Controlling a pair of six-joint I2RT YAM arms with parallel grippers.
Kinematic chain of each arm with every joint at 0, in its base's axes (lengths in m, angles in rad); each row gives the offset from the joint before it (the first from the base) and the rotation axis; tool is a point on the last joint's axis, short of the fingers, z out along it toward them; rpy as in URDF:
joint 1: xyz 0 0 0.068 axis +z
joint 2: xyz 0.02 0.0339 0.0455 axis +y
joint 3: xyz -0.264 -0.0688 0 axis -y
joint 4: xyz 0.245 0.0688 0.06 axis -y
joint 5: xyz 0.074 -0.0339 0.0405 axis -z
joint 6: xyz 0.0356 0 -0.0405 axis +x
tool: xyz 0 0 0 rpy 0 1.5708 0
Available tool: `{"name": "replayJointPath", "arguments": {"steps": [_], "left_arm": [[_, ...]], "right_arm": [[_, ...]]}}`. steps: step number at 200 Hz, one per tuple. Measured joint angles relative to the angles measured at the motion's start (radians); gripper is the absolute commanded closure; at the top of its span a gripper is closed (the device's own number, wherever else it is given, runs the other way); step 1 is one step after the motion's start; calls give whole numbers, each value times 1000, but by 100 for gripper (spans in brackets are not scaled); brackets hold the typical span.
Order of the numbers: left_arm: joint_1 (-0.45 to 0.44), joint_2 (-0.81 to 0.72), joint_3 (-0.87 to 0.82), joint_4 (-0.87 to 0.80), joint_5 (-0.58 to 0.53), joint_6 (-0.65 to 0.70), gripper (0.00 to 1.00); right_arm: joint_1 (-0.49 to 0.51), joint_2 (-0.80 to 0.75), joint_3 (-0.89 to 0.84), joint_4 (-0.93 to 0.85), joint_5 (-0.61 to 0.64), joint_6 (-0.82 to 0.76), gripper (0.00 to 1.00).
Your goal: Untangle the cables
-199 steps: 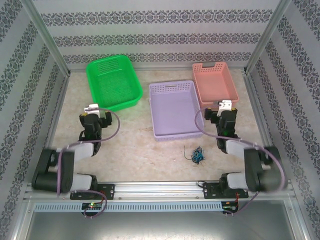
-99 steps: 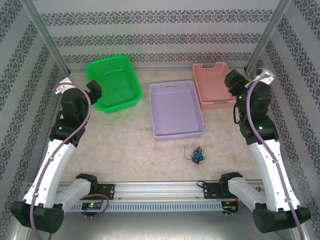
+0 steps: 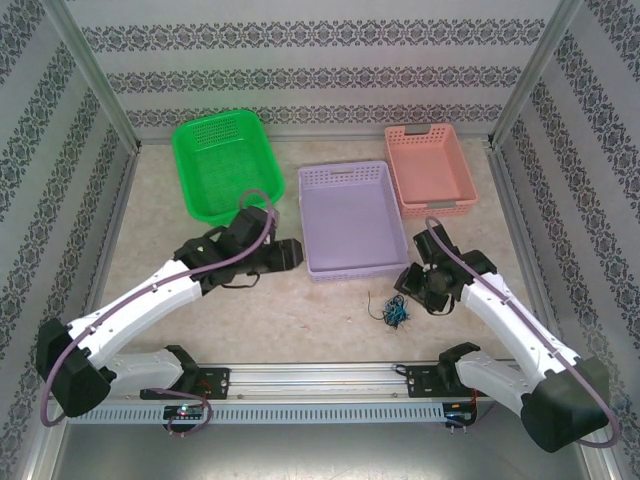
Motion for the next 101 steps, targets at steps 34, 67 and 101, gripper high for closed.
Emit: {"name": "replayJointPath", "arguments": {"steps": [34, 67, 101], "left_arm": [[-54, 21, -9, 0, 2, -19, 41], [-62, 35, -9, 0, 2, -32, 41], [-65, 38, -4, -22, -10, -63, 46]], "right_arm": [[55, 78, -52, 57, -59, 17, 63], [77, 113, -95, 135, -93, 48, 98], [175, 105, -39, 120, -57, 20, 100]]}}
